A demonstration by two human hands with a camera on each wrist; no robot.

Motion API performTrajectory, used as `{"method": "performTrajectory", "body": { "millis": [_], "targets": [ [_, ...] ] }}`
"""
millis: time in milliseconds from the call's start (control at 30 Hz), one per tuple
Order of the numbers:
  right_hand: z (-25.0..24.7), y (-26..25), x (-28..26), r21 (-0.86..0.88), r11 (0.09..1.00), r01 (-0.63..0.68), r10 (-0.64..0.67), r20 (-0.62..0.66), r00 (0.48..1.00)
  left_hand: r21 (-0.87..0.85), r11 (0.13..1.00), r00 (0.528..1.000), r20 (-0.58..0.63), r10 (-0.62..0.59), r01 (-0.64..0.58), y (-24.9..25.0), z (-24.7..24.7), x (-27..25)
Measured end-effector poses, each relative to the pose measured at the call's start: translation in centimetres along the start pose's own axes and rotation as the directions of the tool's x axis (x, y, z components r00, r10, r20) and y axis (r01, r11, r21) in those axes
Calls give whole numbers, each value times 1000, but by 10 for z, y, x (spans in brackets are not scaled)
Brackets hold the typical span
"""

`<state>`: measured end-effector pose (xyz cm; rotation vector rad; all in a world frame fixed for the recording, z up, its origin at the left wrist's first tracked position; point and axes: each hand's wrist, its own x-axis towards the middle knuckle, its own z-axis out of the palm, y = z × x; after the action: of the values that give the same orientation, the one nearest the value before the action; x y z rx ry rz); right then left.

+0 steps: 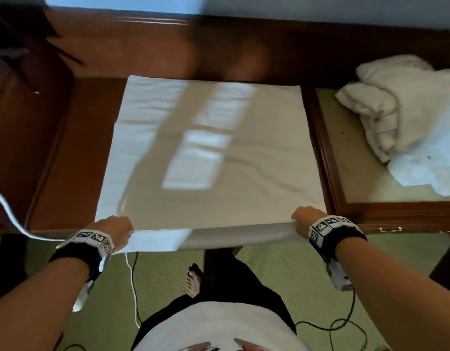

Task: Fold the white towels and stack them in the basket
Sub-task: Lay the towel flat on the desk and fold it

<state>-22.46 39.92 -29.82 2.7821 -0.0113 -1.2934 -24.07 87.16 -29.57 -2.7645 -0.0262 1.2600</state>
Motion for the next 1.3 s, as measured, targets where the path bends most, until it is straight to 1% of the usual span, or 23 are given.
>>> {"method": "performTrajectory", "body": {
  "millis": [67, 200, 300, 433, 533, 700, 767, 800, 833, 867, 900, 933, 967, 1000, 1033, 1067, 1133, 1167, 1200, 1233, 1300],
  "targets": [
    [-14, 5, 3, 8, 1000, -22, 23, -25, 999, -30, 999, 999, -45, -21, 20, -6, -11, 1],
    [-52, 12, 12, -8, 998, -69, 68, -124, 990, -133, 990, 978, -199, -68, 42, -21, -44, 10],
    [-87, 16, 23, -41, 996, -83, 71, -240, 968, -170, 984, 953, -289, -93, 44, -26, -76, 19],
    [-132, 18, 48, -21, 994, -111, 98, -334, 937, -192, 981, 921, -375, -103, 32, -30, -118, 45],
    [-160, 19, 73, 20, 995, -103, 103, -354, 930, -205, 978, 906, -405, -122, 39, -30, -147, 71],
    [-191, 21, 115, 35, 995, -98, 104, -320, 942, -196, 979, 924, -364, -119, 49, -25, -181, 119],
    [-196, 23, 130, 61, 993, -106, 120, -312, 943, -166, 986, 919, -382, -92, 30, -22, -187, 137],
    [-195, 24, 138, 61, 993, -100, 115, -339, 934, -133, 991, 909, -409, -78, 26, -21, -188, 143],
    [-190, 25, 144, 50, 995, -89, 101, -399, 911, -93, 995, 891, -450, -63, 24, -20, -186, 150],
    [-181, 26, 150, 44, 996, -75, 86, -489, 868, -55, 998, 866, -497, -56, 33, -17, -181, 155],
    [-169, 25, 153, 57, 997, -60, 82, -579, 811, -40, 998, 849, -525, -57, 42, -14, -174, 157],
    [-154, 22, 153, 79, 996, -31, 75, -644, 761, -53, 998, 832, -552, -52, 27, -9, -166, 156],
    [-136, 17, 152, 95, 995, 21, 51, -691, 721, -68, 997, 816, -577, -21, -22, -3, -155, 155],
    [-116, 10, 149, 97, 993, 73, 18, -715, 699, -74, 994, 809, -588, 18, -76, 6, -142, 152],
    [-96, 2, 144, 91, 990, 110, -13, -709, 705, -74, 990, 811, -582, 55, -120, 15, -124, 150],
    [-74, -4, 139, 87, 988, 124, -34, -667, 744, -73, 987, 830, -551, 80, -144, 23, -104, 146],
    [-35, -11, 128, 108, 990, 91, -20, -530, 848, -107, 982, 880, -466, 88, -155, 33, -60, 136],
    [-17, -12, 123, 113, 991, 69, -6, -484, 875, -131, 981, 896, -437, 75, -146, 34, -36, 132],
    [-3, -11, 118, 113, 992, 59, 1, -465, 885, -149, 980, 907, -417, 59, -133, 34, -15, 125],
    [9, -10, 113, 112, 992, 59, -1, -463, 886, -159, 979, 906, -420, 51, -129, 34, 2, 118],
    [22, -8, 101, 98, 993, 71, -18, -461, 887, -147, 979, 892, -447, 63, -143, 33, 24, 105]
  ]
}}
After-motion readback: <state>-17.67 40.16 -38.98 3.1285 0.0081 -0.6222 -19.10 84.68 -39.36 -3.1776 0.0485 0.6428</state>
